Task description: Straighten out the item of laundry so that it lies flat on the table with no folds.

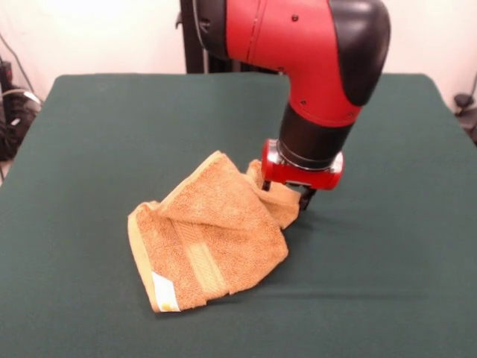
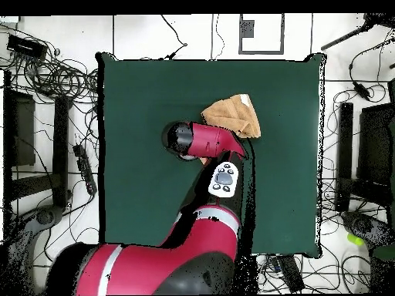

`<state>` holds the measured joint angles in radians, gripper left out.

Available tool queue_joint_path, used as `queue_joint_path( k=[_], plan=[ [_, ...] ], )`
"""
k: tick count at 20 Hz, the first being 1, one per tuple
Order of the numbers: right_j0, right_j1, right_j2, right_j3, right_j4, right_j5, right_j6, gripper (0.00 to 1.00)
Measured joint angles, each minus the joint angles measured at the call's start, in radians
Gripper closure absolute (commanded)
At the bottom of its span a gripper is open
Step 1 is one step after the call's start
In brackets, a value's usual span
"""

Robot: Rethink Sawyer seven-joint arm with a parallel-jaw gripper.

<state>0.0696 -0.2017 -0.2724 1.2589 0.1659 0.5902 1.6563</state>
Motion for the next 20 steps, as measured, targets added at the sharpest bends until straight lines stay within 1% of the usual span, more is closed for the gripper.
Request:
queue_joint_path(
  k=[7, 9, 15, 20],
  plan=[
    [-0.040, -0.018, 0.044, 0.020, -0.001, -0.001, 0.000, 0.00],
    [-0.061, -0.027, 0.070, 0.026, -0.020, 0.000, 0.000, 0.00],
    [-0.080, -0.037, 0.098, 0.029, -0.055, 0.000, 0.000, 0.00],
    [-0.076, -0.037, 0.094, 0.029, -0.058, -0.005, 0.000, 0.00]
  ],
)
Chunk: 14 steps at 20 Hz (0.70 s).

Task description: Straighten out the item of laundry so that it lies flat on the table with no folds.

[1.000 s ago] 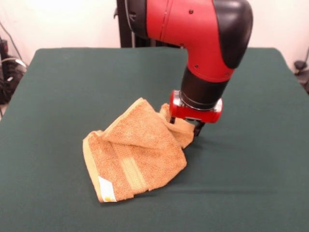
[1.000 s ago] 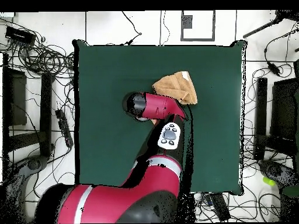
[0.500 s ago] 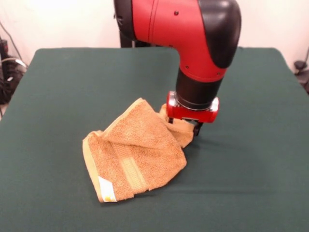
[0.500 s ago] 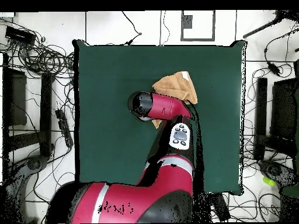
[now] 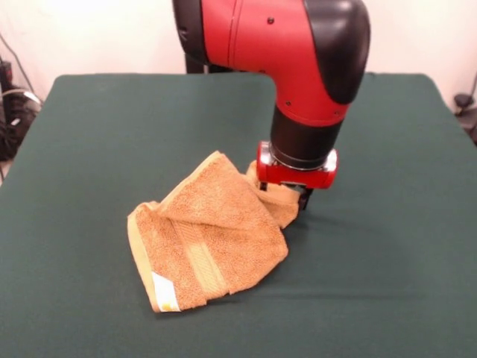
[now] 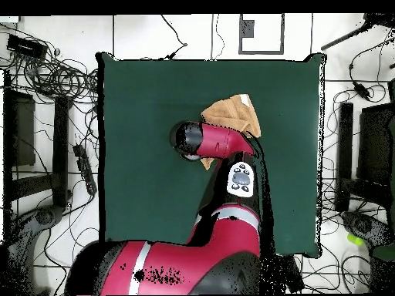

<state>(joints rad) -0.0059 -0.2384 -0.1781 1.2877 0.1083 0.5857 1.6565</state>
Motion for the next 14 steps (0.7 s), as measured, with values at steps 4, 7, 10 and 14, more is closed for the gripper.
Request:
queue_joint_path(
  k=[4, 7, 10, 14],
  plan=[
    [0.023, 0.009, -0.024, -0.012, 0.000, 0.000, 0.000, 0.00],
    [0.050, 0.023, -0.055, -0.029, 0.004, 0.002, 0.000, 0.00],
    [0.072, 0.033, -0.080, -0.038, 0.011, 0.001, 0.000, 0.00],
    [0.109, 0.052, -0.125, -0.055, 0.026, 0.001, 0.000, 0.00]
  ],
)
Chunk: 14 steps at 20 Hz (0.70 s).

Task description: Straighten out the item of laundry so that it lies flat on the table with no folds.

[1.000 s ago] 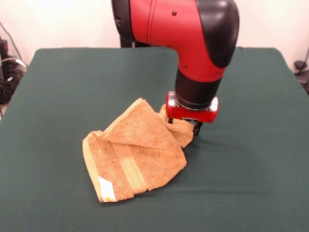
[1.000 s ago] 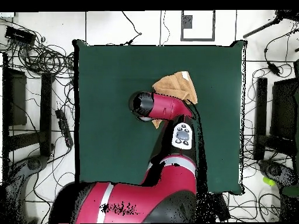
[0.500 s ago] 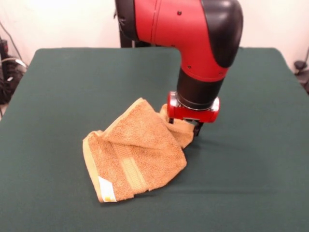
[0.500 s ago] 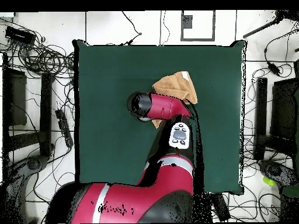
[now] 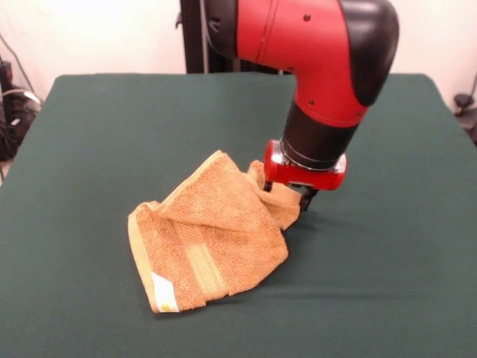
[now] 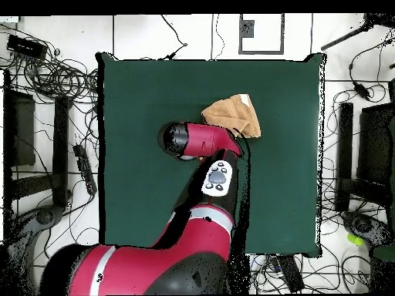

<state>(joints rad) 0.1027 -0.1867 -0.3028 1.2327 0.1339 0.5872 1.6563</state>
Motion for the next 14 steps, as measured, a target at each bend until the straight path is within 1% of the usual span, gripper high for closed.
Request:
queue_joint_path(
  k=[2, 7, 13, 14],
  plan=[
    [0.011, 0.004, -0.012, -0.003, 0.002, -0.001, 0.000, 0.00],
    [0.006, 0.003, -0.007, -0.002, 0.002, 0.001, 0.000, 0.00],
    [-0.032, -0.017, 0.035, 0.018, 0.002, 0.003, 0.000, 0.00],
    [-0.051, -0.026, 0.056, 0.029, 0.002, 0.002, 0.000, 0.00]
  ],
)
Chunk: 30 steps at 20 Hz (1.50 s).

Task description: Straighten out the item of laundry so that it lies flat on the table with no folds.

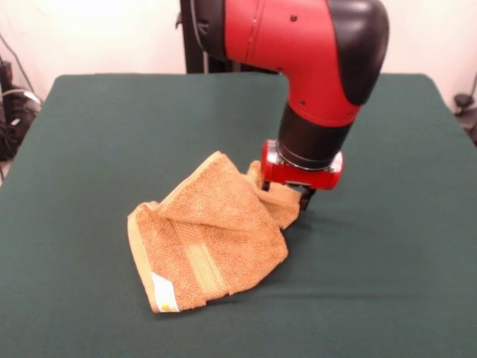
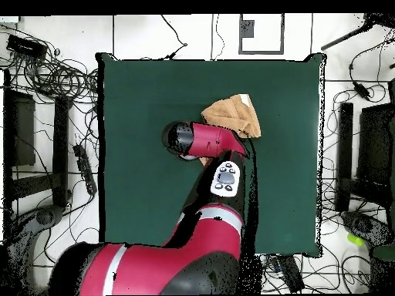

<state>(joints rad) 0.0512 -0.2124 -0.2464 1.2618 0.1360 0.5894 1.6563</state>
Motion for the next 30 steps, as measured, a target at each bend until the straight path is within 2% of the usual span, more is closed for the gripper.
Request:
queue_joint_path(
  k=[5, 13, 24, 30],
  plan=[
    [-0.027, -0.010, 0.029, 0.011, 0.000, 0.001, 0.000, 0.00],
    [-0.027, -0.009, 0.029, 0.009, 0.000, 0.003, 0.000, 0.00],
    [0.049, 0.030, -0.061, -0.030, 0.024, 0.005, 0.000, 0.00],
    [0.063, 0.037, -0.077, -0.036, 0.025, 0.005, 0.000, 0.00]
  ],
)
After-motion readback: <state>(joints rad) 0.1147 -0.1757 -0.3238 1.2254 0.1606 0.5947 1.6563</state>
